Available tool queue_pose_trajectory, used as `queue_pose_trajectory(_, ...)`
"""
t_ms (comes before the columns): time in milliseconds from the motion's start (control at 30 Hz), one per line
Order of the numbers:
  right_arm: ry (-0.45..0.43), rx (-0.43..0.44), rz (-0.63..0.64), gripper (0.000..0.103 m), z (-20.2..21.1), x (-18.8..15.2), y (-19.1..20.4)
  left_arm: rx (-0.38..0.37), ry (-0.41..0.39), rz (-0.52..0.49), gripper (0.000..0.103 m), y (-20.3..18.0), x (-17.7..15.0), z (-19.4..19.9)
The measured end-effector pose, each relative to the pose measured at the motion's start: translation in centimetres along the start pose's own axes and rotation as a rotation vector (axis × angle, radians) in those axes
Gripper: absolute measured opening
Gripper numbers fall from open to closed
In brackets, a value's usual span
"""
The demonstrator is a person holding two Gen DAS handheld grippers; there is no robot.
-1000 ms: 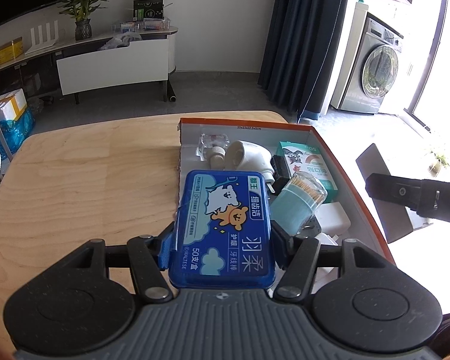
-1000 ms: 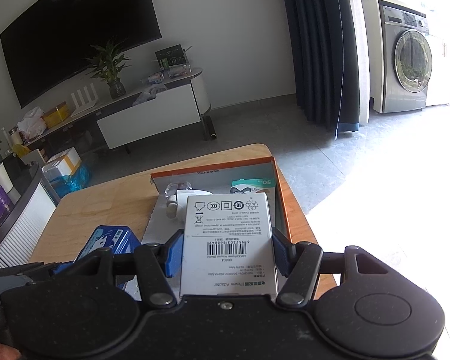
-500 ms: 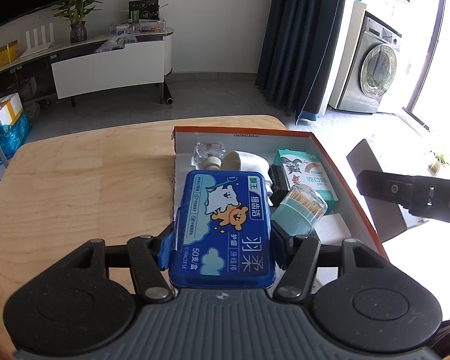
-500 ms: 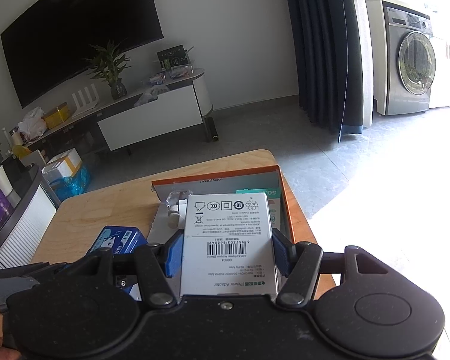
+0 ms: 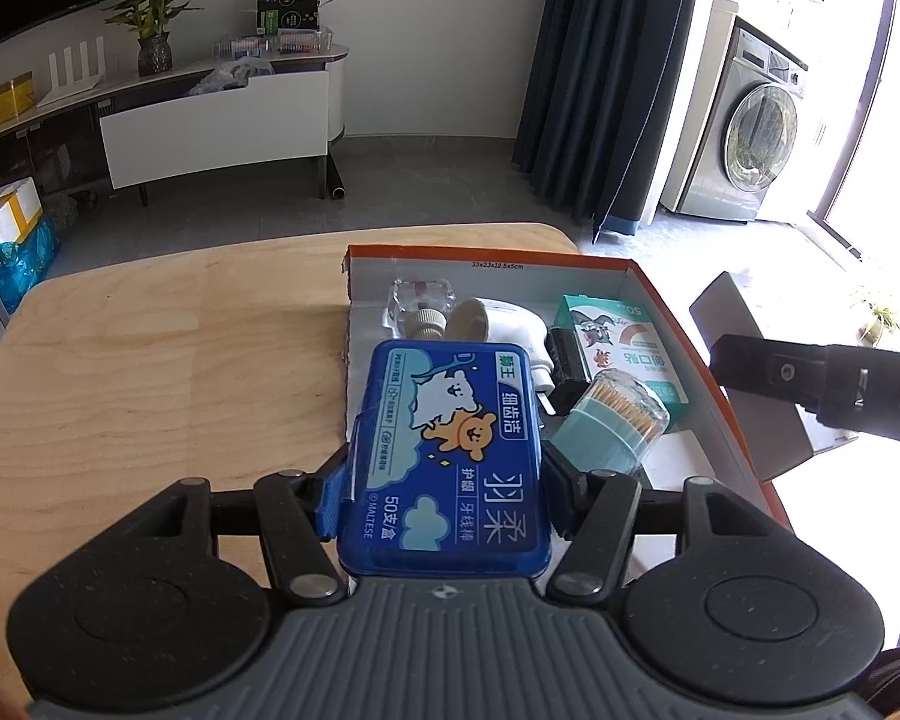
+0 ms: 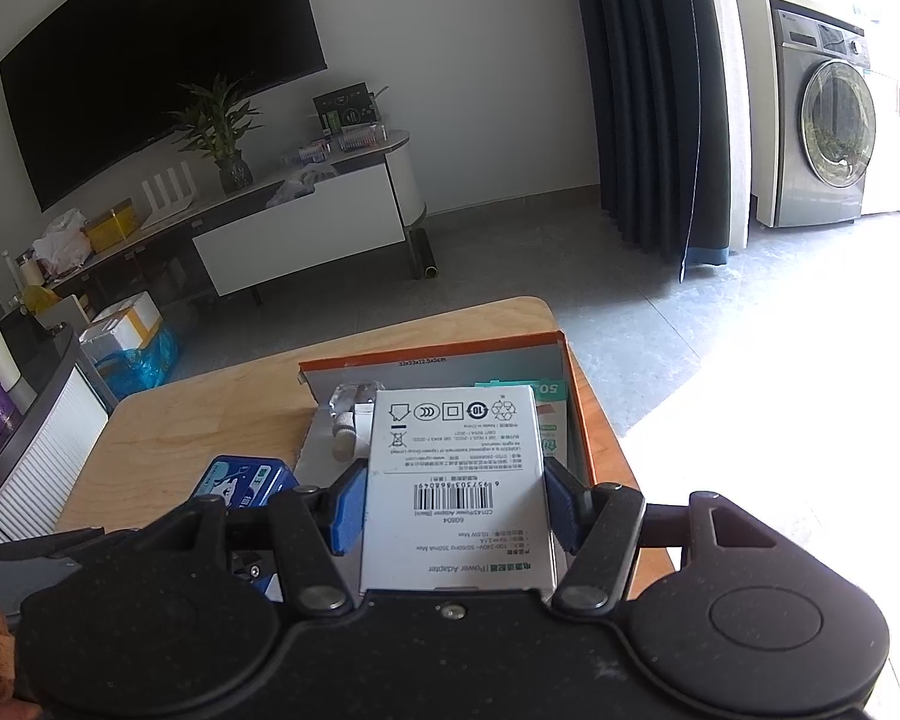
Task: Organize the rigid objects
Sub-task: 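Carry the blue box and white box over the tray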
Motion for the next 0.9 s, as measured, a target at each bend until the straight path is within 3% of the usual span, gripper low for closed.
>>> queue_pose_trajectory(900,0.017,-0.008,0.02,0.072,-1.9,1.3,0.9,-0.008,0.017,0.002,0.062,0.2,0.2,-1.2)
Point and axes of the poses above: each gripper's, at about its wrist camera, not at the fingertips, and z roughly against the way its jaws point, y to its left, x to its top, the point moved 10 cm from there along -z, roughly the way its jaws point, and after that the axes turned 1 degree about -x, right-handed, at the moved point
